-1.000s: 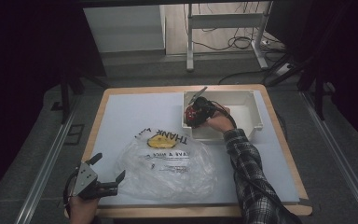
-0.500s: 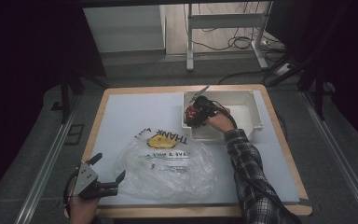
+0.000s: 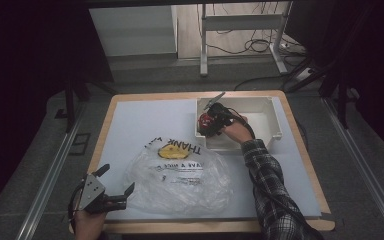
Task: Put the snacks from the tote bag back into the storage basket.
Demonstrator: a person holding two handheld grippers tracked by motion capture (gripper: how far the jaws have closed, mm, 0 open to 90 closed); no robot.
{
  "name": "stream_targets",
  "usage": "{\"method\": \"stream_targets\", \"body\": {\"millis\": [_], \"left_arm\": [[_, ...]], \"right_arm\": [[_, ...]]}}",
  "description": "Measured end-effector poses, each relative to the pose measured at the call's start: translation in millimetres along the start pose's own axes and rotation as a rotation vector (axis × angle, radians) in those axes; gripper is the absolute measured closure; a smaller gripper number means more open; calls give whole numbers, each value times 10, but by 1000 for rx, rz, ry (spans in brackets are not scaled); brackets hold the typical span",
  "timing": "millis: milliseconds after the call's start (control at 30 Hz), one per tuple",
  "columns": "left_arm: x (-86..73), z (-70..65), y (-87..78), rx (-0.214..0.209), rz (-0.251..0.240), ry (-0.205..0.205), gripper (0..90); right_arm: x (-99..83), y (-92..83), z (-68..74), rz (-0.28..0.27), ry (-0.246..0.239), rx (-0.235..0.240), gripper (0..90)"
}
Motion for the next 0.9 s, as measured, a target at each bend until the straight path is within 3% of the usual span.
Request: {"method": "stream_targets", "body": {"millis": [900], "left_arm": [[-3,-2,3,-1,4,1,0]], "right_arm": [[2,-162,76,-38,-15,-37,86]]}}
Point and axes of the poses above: each handheld gripper's, and its own axes: y roughly forward along the jaws, x roughly out of its top, z roughly to its left, the point moved 2 cm from there along y, roughly forward along the jaws, and after that the axes turned 13 degrees about -z, right-handed, at the moved point
